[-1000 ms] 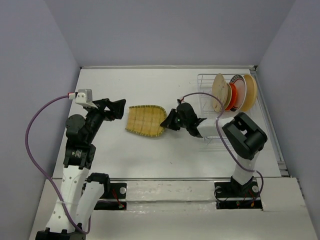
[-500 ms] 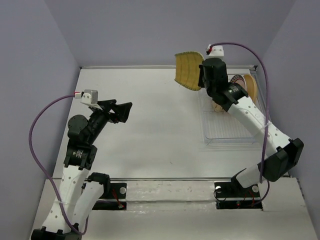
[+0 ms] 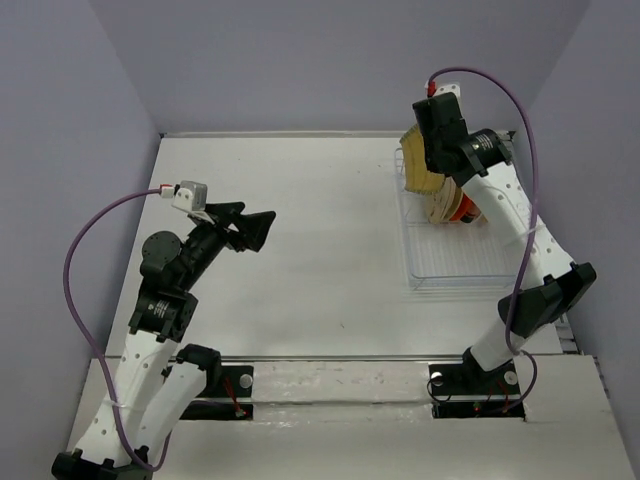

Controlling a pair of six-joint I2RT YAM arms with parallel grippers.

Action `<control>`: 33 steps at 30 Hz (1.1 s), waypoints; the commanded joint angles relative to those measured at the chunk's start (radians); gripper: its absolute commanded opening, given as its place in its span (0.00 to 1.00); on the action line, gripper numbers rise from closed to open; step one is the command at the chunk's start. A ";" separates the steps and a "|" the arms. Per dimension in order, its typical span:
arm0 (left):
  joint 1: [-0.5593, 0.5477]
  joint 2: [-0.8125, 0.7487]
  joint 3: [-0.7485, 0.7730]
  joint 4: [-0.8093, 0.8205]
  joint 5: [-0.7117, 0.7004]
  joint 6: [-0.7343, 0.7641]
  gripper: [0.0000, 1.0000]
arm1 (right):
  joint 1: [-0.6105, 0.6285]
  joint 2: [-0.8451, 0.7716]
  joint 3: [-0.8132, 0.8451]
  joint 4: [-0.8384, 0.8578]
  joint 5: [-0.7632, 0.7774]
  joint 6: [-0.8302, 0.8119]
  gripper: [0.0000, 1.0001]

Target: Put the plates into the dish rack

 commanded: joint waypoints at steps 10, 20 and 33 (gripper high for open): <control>-0.029 -0.024 0.016 0.021 -0.018 0.024 0.99 | -0.085 0.046 0.097 -0.160 -0.032 -0.001 0.07; -0.030 -0.008 0.018 0.020 -0.008 0.021 0.99 | -0.119 0.118 0.091 -0.160 -0.110 -0.007 0.07; -0.033 0.001 0.018 0.021 -0.005 0.021 0.99 | -0.158 0.264 0.186 -0.175 -0.133 -0.002 0.07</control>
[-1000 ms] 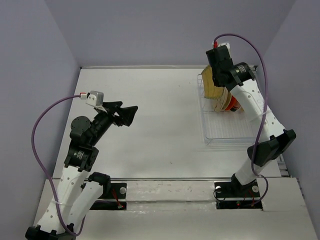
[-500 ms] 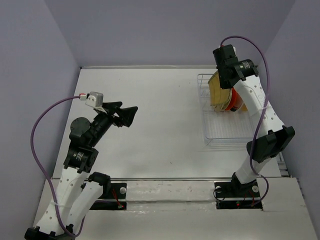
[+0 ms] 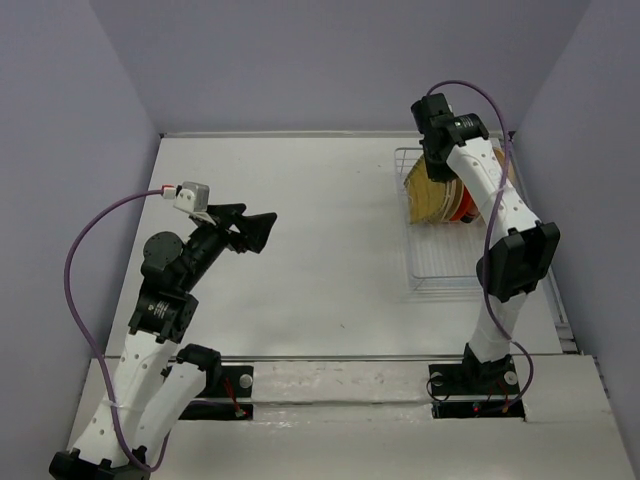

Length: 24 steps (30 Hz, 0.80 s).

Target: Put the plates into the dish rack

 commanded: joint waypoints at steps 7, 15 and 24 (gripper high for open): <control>-0.008 0.009 0.018 0.034 0.008 0.016 0.99 | -0.007 0.064 0.138 0.015 0.026 0.001 0.08; -0.006 0.024 0.016 0.033 0.005 0.018 0.99 | -0.007 0.067 0.087 0.112 0.023 -0.010 0.44; -0.008 0.036 0.018 0.024 -0.023 0.029 0.99 | -0.007 0.046 0.053 0.205 0.011 -0.028 0.63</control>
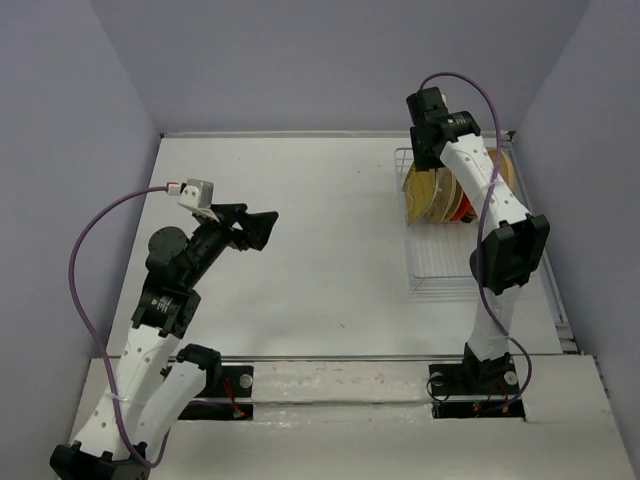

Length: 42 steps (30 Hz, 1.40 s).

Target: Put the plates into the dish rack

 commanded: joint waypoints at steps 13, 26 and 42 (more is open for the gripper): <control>-0.008 0.019 0.022 0.007 -0.063 0.043 0.99 | -0.008 -0.407 -0.226 0.356 -0.265 0.051 0.92; -0.009 -0.067 -0.014 0.070 -0.098 0.009 0.99 | -0.008 -1.193 -0.966 0.952 -0.693 0.267 0.68; -0.009 -0.204 0.110 0.035 0.041 -0.072 0.99 | -0.008 -1.701 -1.251 0.963 -0.606 0.292 1.00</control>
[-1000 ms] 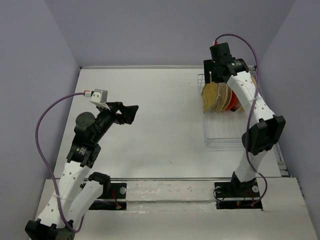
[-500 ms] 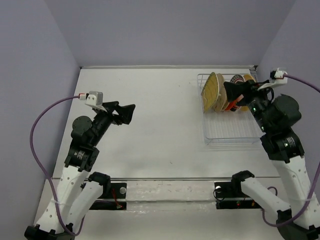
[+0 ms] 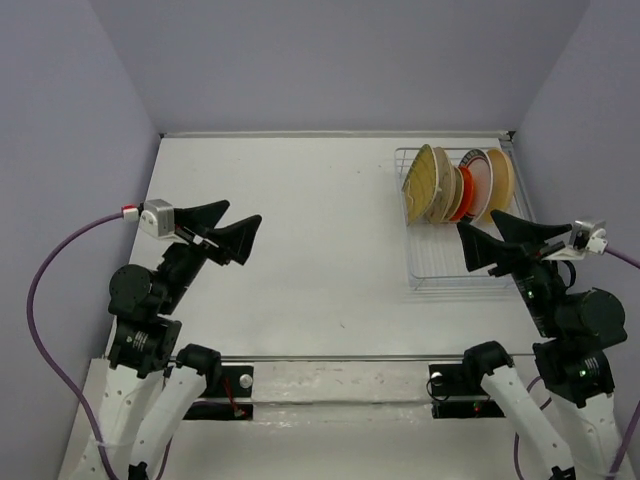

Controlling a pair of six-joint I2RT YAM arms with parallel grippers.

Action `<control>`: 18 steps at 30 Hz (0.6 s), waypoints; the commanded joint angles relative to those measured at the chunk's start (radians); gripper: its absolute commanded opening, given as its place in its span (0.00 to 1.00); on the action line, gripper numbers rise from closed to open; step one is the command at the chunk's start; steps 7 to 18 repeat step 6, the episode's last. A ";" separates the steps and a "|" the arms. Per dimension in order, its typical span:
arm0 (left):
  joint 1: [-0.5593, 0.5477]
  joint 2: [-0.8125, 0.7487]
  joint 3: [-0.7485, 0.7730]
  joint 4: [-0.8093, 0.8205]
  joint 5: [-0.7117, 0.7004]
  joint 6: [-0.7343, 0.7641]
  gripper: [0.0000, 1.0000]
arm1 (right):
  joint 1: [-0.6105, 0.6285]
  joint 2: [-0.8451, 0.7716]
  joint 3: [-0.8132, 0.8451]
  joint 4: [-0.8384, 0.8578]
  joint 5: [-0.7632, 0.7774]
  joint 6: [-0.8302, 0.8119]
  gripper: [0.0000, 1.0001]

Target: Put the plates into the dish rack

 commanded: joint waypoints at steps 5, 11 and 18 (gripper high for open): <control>-0.004 -0.012 0.102 0.043 0.064 -0.040 0.99 | -0.007 -0.109 0.029 0.064 0.072 0.005 1.00; -0.005 -0.009 0.106 0.048 0.059 -0.040 0.99 | -0.007 -0.112 0.043 0.063 0.069 0.000 1.00; -0.005 -0.009 0.106 0.048 0.059 -0.040 0.99 | -0.007 -0.112 0.043 0.063 0.069 0.000 1.00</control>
